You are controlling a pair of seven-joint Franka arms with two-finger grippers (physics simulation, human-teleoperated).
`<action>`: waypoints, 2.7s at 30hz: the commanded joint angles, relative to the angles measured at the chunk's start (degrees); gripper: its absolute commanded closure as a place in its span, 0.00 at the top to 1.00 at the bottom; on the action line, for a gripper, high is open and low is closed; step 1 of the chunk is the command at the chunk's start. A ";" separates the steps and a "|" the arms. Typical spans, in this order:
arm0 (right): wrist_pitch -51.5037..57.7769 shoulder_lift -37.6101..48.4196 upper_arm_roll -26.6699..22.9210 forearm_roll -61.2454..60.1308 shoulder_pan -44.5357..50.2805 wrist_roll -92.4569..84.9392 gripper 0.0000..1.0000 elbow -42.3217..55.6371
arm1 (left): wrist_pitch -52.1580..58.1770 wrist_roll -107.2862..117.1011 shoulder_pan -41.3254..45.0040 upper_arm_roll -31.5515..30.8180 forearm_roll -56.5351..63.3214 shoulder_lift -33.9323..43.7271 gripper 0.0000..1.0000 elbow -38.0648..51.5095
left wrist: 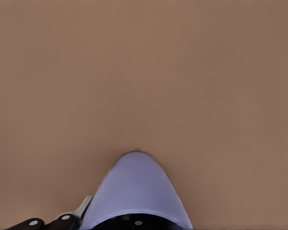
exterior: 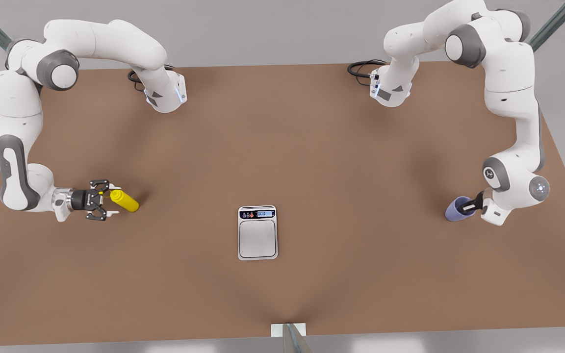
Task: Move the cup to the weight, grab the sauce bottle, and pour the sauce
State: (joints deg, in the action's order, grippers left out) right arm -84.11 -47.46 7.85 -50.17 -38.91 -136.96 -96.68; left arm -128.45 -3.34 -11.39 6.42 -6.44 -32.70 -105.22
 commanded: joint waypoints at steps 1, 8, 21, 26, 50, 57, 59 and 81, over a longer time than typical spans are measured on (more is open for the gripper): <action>0.00 0.00 -0.03 -0.01 0.06 0.03 1.00 0.00 | 0.04 -0.09 0.05 0.00 0.02 0.00 0.21 0.10; 0.00 0.00 0.06 -0.36 2.70 0.03 1.00 -0.09 | 0.04 0.00 0.05 -0.62 0.20 0.09 0.21 1.95; 1.75 1.14 0.23 1.92 6.21 6.35 0.45 5.53 | 9.88 62.04 37.93 -4.48 -0.50 1.76 0.21 18.56; 3.52 1.76 0.23 3.33 15.44 16.03 0.45 16.17 | 9.36 83.32 44.43 -8.09 -0.41 -10.45 0.21 35.78; -10.46 4.30 1.11 -1.42 31.96 25.08 0.45 16.26 | -11.12 92.20 49.62 -9.67 -0.33 -22.67 0.21 41.06; -10.28 4.22 1.02 -3.53 31.17 25.78 0.45 16.61 | -11.21 91.32 49.71 -9.67 -0.24 -22.67 1.00 40.97; -10.28 4.22 1.02 -3.53 31.26 25.78 0.45 16.79 | -11.21 91.32 49.71 -9.67 -0.24 -22.67 1.00 40.97; -22.85 7.73 0.41 17.82 53.40 67.52 0.45 28.21 | 59.18 13.91 9.89 -9.67 7.67 12.71 1.00 46.26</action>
State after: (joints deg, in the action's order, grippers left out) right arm -107.65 -39.84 8.31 -30.02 15.64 -68.04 -67.05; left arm -69.85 9.55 -1.38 -3.35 -7.55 -14.81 -65.00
